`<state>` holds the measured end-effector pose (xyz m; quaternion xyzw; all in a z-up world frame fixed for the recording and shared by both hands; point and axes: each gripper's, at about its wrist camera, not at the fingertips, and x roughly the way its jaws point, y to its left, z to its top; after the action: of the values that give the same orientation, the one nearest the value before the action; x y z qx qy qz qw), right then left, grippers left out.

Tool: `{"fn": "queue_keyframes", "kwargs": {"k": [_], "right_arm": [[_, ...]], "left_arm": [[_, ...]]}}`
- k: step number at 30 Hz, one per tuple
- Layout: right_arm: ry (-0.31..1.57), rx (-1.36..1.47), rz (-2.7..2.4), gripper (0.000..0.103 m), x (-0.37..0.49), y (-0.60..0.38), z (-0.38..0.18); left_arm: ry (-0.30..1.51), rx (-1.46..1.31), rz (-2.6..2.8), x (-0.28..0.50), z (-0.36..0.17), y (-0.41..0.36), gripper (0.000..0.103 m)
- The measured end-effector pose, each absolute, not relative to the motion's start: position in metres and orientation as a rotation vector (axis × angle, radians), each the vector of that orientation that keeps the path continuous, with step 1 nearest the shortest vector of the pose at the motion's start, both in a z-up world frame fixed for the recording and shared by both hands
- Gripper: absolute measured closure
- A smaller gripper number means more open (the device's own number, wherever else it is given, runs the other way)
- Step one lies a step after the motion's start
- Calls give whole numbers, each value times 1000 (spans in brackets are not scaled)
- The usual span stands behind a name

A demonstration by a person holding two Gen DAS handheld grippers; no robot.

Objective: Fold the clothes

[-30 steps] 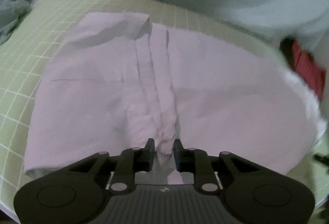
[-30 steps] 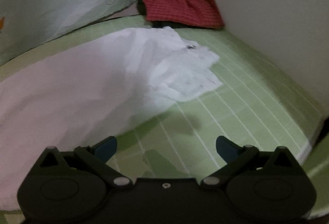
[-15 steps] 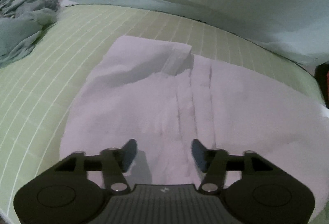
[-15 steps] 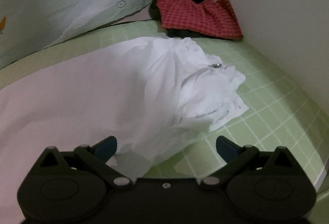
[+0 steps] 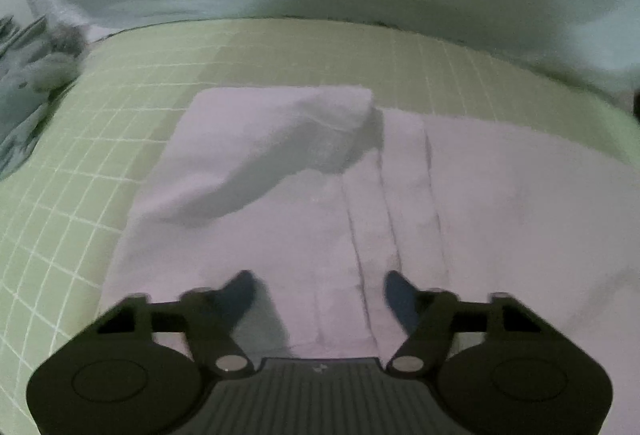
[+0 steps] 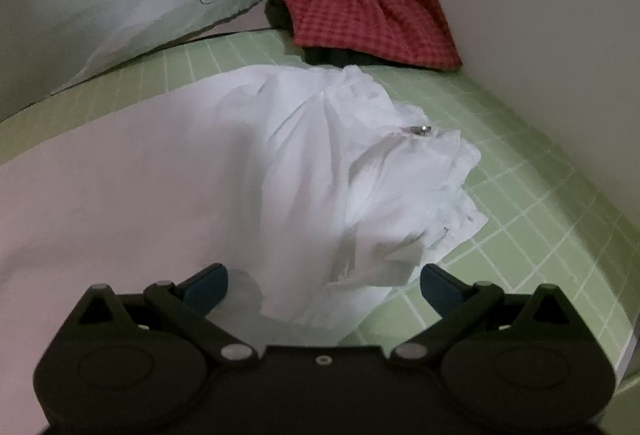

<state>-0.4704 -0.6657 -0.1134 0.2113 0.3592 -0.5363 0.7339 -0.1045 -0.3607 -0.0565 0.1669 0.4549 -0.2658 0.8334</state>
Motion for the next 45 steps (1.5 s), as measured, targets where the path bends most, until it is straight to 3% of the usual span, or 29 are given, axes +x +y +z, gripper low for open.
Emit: {"fn": "queue_keyframes", "kwargs": {"k": [3,6,9,10,12,27,32,36,38,39,40,42,43,45], "right_arm": [[798,474,-1181,0,-469,-668,-116],[801,463,-1176,0,-469,-669,-116],[799,465,-1178,0,-469,-671,-117],[798,467,-1179,0,-470,-672,-117],[796,471,-1184,0,-470,-672,-117],[791,483,-1194,0,-472,-677,-118],[789,484,-1194,0,-473,-678,-119],[730,552,-1206,0,-485,-685,-119],[693,594,-1213,0,-493,-689,-119],[674,614,-1216,0,-496,-691,-119],[656,635,-1219,0,-500,-694,-118],[618,676,-1225,0,-508,-698,-118],[599,696,-1227,0,-511,-700,-118],[561,737,-1232,0,-519,-704,-118]], "left_arm": [[934,394,-572,-111,-60,-367,51],[935,362,-587,-111,-59,-367,73],[959,300,-577,-105,-56,-359,80],[969,271,-581,-103,-55,-356,90],[990,213,-606,-100,-51,-352,101],[965,175,-691,-106,-29,-353,102],[1033,57,-844,-114,-23,-358,103],[1017,186,-760,-126,-34,-373,103],[1042,161,-715,-120,-38,-368,100],[1050,152,-694,-118,-40,-366,86],[1050,151,-672,-115,-40,-363,65],[1049,154,-619,-111,-39,-356,39],[1049,151,-601,-109,-39,-353,31],[1058,143,-569,-106,-39,-346,27]]}}
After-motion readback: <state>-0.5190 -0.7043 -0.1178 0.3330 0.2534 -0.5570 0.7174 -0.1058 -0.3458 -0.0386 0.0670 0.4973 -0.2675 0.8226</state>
